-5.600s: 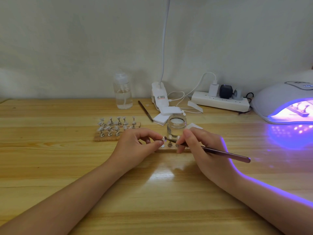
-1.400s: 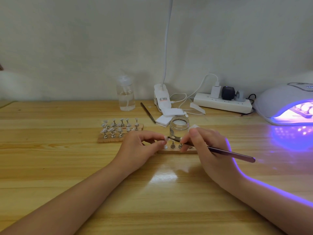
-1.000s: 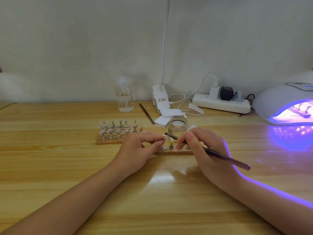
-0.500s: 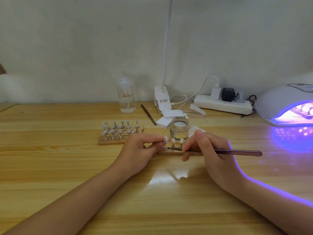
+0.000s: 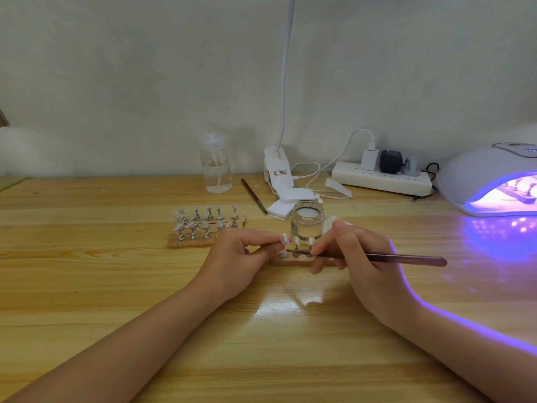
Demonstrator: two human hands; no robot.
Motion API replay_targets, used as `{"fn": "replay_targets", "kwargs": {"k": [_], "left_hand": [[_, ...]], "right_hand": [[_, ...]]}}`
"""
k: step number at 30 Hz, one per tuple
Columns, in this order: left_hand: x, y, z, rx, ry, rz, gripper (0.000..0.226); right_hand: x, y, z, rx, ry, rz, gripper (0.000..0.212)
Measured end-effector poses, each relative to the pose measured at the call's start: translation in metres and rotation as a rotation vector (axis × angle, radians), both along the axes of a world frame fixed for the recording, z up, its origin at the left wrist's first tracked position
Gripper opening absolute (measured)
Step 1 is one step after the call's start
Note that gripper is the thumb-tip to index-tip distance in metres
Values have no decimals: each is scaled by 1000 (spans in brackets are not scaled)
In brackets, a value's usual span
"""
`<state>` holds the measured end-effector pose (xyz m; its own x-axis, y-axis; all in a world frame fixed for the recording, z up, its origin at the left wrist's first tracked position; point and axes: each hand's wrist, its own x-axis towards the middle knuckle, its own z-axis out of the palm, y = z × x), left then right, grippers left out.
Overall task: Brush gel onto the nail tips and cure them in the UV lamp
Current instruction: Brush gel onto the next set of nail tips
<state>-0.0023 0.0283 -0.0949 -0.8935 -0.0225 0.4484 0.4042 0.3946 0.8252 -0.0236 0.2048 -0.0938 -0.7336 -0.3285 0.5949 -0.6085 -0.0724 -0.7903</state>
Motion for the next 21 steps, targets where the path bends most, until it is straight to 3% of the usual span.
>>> {"fn": "replay_targets", "kwargs": {"k": [4, 9, 18, 21], "left_hand": [[0, 0, 0, -8, -13, 1, 29], [0, 1, 0, -12, -36, -17, 27], [1, 2, 1, -47, -43, -5, 28], [2, 2, 2, -64, -43, -9, 29]], "right_hand": [[1, 0, 1, -30, 32, -22, 38], [-1, 0, 3, 95, 53, -116, 29], [3, 0, 2, -5, 49, -71, 37], [1, 1, 2, 74, 77, -125, 38]]}}
